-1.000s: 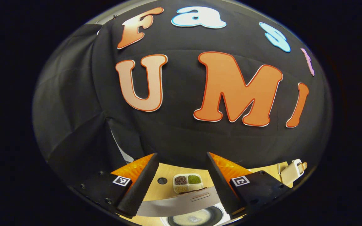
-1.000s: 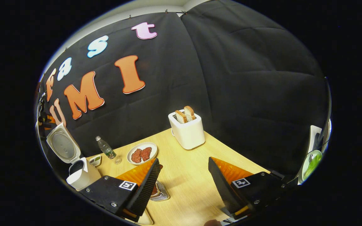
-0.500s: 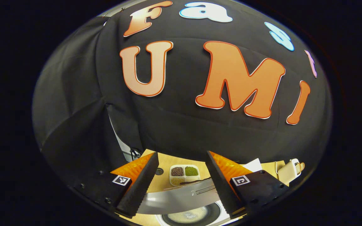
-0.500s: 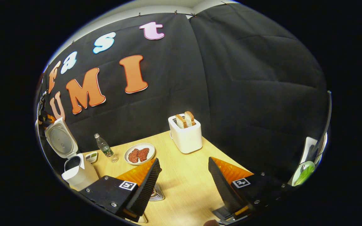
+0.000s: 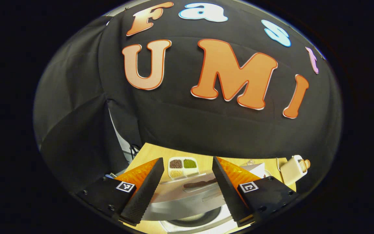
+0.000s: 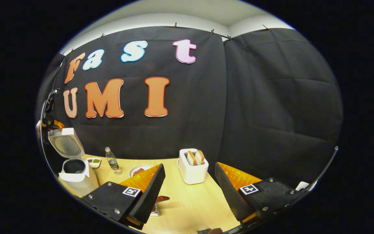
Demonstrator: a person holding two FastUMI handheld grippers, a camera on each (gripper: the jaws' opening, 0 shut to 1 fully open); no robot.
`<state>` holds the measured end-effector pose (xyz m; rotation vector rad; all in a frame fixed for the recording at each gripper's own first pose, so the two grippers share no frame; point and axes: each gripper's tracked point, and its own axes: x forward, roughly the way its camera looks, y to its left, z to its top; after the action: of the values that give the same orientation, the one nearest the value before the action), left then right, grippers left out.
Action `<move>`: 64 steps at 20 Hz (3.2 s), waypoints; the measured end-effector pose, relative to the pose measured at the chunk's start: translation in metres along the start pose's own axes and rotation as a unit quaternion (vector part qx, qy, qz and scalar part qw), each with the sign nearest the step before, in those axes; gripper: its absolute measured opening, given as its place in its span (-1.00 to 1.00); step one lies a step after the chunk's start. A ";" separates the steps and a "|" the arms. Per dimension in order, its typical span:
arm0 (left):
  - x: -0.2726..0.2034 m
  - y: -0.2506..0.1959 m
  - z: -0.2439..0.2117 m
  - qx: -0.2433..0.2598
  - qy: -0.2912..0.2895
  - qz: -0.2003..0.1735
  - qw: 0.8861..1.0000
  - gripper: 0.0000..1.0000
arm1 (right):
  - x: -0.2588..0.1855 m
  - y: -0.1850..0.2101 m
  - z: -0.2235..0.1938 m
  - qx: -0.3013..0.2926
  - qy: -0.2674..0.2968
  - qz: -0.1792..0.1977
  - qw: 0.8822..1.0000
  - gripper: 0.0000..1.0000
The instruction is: Close the left gripper, press the button to open the rice cooker; take a wooden spoon from the chopstick holder with the right hand, scoop a spoonful of rice and pour it into the rice cooker, then put the wooden spoon back into the chopstick holder.
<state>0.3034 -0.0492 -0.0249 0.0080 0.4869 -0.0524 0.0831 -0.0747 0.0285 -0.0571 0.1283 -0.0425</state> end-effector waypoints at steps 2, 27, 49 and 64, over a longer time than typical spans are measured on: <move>-0.012 -0.012 -0.027 0.010 0.007 -0.003 1.000 1.00 | -0.007 0.019 0.008 0.017 -0.014 0.032 0.999 0.90; -0.020 -0.025 -0.203 0.034 0.064 0.057 0.996 1.00 | -0.011 0.052 -0.058 -0.004 0.059 0.105 0.993 0.91; -0.150 -0.032 -0.050 0.033 -0.104 0.007 0.994 1.00 | -0.009 0.026 -0.028 0.011 0.024 0.078 0.997 0.91; -0.300 -0.018 0.023 0.004 -0.259 0.013 0.966 0.96 | -0.016 0.033 0.012 -0.003 -0.018 0.085 0.996 1.00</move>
<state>0.0483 -0.0533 0.1365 0.0091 -0.0369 -0.0286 0.0699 -0.0401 0.0405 -0.0527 0.0959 0.1279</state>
